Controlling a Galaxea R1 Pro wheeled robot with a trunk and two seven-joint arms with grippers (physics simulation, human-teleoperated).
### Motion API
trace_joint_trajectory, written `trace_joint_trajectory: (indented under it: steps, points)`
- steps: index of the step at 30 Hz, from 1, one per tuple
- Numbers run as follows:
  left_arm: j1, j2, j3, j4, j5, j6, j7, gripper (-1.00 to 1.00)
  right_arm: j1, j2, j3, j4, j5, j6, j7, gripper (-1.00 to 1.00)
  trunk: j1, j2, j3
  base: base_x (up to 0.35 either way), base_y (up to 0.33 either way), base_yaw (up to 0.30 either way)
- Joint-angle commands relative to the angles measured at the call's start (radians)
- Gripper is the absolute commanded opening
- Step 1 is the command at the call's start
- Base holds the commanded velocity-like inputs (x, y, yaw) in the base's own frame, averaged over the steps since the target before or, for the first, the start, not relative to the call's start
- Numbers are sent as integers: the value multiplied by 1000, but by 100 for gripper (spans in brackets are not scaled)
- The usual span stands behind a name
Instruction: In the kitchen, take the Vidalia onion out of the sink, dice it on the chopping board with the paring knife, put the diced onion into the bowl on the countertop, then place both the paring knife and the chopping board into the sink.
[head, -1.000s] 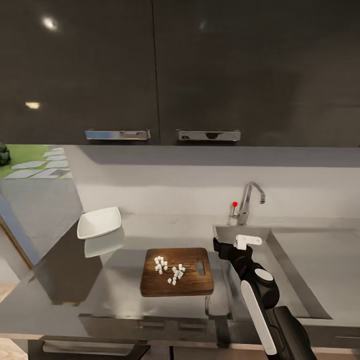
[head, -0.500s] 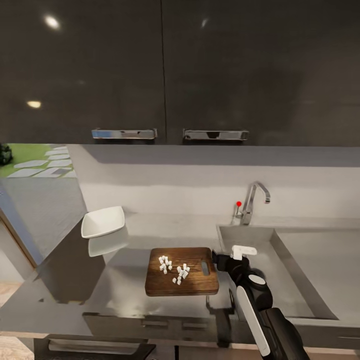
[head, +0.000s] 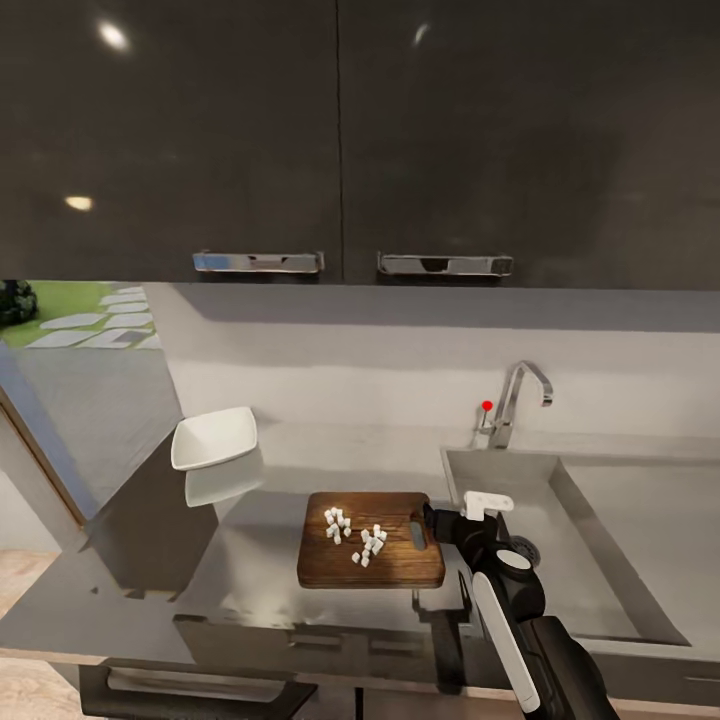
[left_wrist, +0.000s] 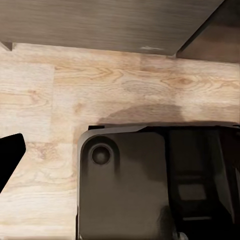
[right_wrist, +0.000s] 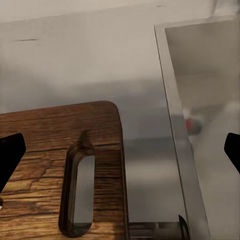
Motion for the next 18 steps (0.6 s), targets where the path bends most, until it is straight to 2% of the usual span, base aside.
trace_joint_trajectory:
  steps: [1,18]
  points:
    - [0,1,-2,0,11,-2,-2,100,-1,0,1,-1,-11,3,-10,100,1,-2,-2,0,0,2]
    - [0,-2,-2,2,10,-2,-2,100,-1,0,0,2,-9,4,-10,100,1,-2,-28,0,0,0]
